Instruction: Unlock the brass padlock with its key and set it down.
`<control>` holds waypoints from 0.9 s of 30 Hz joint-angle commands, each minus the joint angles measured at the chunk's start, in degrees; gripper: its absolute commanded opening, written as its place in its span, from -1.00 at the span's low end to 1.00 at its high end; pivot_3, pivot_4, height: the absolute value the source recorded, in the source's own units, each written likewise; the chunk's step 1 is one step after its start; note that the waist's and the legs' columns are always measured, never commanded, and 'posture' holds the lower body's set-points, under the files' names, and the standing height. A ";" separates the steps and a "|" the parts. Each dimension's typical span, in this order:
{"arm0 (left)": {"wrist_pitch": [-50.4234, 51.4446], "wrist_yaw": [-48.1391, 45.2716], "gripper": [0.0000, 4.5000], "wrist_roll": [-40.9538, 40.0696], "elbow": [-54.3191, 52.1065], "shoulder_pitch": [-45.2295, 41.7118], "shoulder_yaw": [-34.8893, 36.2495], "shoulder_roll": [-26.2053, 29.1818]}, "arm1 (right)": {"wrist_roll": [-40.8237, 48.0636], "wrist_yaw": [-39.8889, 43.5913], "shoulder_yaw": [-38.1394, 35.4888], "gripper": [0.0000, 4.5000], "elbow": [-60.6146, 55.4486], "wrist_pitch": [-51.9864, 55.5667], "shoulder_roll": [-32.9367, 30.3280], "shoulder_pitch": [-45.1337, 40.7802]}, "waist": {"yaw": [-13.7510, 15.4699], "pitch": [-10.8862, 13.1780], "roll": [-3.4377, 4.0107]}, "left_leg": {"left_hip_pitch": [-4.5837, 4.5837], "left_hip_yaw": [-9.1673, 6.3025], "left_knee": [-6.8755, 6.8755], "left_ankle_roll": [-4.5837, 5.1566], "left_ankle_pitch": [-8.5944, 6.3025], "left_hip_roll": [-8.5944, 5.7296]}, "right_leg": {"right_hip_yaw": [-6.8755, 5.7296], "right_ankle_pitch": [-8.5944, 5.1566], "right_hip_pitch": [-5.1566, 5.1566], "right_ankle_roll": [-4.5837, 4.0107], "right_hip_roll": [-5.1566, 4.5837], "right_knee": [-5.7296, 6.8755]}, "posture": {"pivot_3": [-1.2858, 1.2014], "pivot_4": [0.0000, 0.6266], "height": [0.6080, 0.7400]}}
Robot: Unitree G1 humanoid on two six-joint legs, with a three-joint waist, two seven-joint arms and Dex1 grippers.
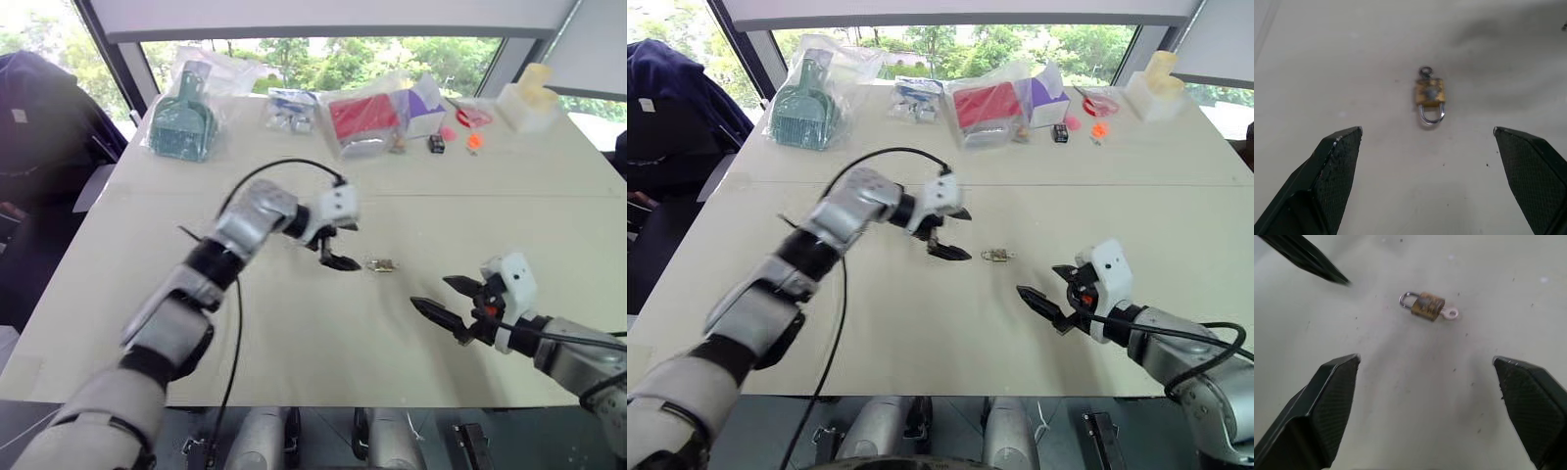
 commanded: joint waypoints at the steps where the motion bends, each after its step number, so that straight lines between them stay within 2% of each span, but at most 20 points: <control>1: -5.43 1.23 0.97 3.96 12.49 -5.16 0.33 -6.04 | -0.33 -3.33 0.27 1.00 -4.29 -1.45 2.56 0.29 | -0.15 0.01 -0.01 | -0.01 0.00 0.01 0.01 -0.01 0.00 | 0.00 0.00 -0.02 0.00 0.00 0.01 | 0.03 -0.52 0.93; 5: -7.22 3.22 0.97 6.56 22.17 -8.70 1.81 -12.02 | -0.64 -5.39 0.63 1.00 -6.02 -1.91 4.91 1.56 | -0.05 0.01 -0.01 | -0.06 0.00 0.00 0.04 -0.02 0.02 | 0.00 0.00 -0.09 0.00 -0.01 0.02 | 0.03 -0.52 0.93; 11: -9.72 7.56 0.97 11.72 29.21 -9.37 1.70 -16.22 | -1.29 -6.99 1.51 1.00 -6.30 -2.70 6.54 1.86 | 0.13 -0.03 -0.06 | -0.02 -0.04 0.06 0.08 -0.04 0.01 | 0.00 0.00 0.01 0.01 -0.04 0.01 | 0.03 -0.52 0.93; 14: -10.27 6.78 0.66 13.18 30.04 -8.41 1.93 -16.85 | -1.65 -7.29 1.64 1.00 -6.06 -3.20 6.84 1.61 | 0.13 -0.07 -0.10 | 0.05 -0.06 0.12 0.13 -0.07 0.01 | -0.02 0.00 0.15 0.00 -0.07 -0.03 | 0.03 -0.52 0.93; 22: -10.44 6.10 -0.66 15.24 29.17 -5.25 2.41 -15.94 | -1.54 -7.27 2.03 1.00 -4.46 -3.57 7.07 0.73 | 0.01 -0.27 -0.30 | 0.14 -0.09 0.13 0.14 -0.09 0.01 | -0.04 0.00 0.24 0.00 -0.09 -0.04 | 0.03 -0.52 0.93; 24: -12.27 7.32 -0.66 15.43 28.65 -4.50 3.27 -14.26 | -1.58 -7.31 3.06 1.00 -2.73 -3.24 7.16 -1.20 | -0.13 -0.31 -0.35 | 0.17 -0.08 0.13 0.14 -0.09 0.02 | -0.04 0.01 0.25 0.00 -0.09 -0.04 | 0.03 -0.52 0.93; 27: -16.44 5.94 -0.66 11.25 25.01 -3.66 8.58 -10.14 | 0.60 -7.61 3.71 1.00 -0.06 -2.35 8.75 -5.05 | -0.58 -0.30 -0.38 | 0.22 -0.07 0.13 0.14 -0.09 0.06 | -0.04 0.02 0.25 -0.02 -0.09 -0.03 | 0.03 -0.52 0.93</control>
